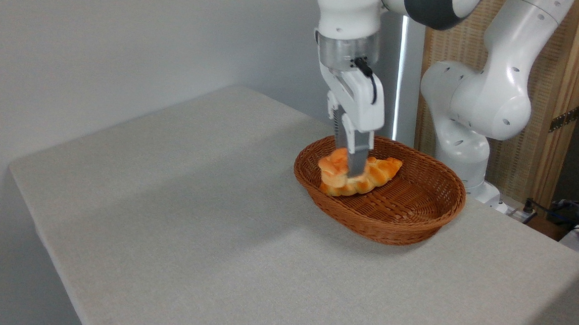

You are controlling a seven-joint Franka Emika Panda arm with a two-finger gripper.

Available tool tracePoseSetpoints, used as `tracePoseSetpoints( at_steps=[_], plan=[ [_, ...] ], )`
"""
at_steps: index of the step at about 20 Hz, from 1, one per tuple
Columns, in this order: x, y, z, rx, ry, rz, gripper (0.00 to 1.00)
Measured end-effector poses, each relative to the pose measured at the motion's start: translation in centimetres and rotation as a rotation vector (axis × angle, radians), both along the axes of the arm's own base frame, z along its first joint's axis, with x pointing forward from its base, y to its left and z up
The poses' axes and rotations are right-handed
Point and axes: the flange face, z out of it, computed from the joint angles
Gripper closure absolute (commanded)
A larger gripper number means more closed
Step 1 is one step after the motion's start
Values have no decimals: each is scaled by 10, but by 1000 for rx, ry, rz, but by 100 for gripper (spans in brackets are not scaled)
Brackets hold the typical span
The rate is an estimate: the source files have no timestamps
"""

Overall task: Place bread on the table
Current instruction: 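Carry the bun out of the basket and lower it onto the table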

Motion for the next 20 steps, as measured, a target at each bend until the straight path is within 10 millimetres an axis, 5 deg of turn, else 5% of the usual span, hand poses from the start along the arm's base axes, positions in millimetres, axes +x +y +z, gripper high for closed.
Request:
tracePoseSetpoints(
  at_steps=[4,9,12,17,20],
  plan=[
    [33,-14,15,-64,-14,-4,51],
    [107,-39,24,-142,-89,34,45],
    [148,-50,8,-137,-180,57,45],
    [180,-83,-35,-104,-225,30,41],
    [194,-104,-56,-89,-233,5,19]
  ],
)
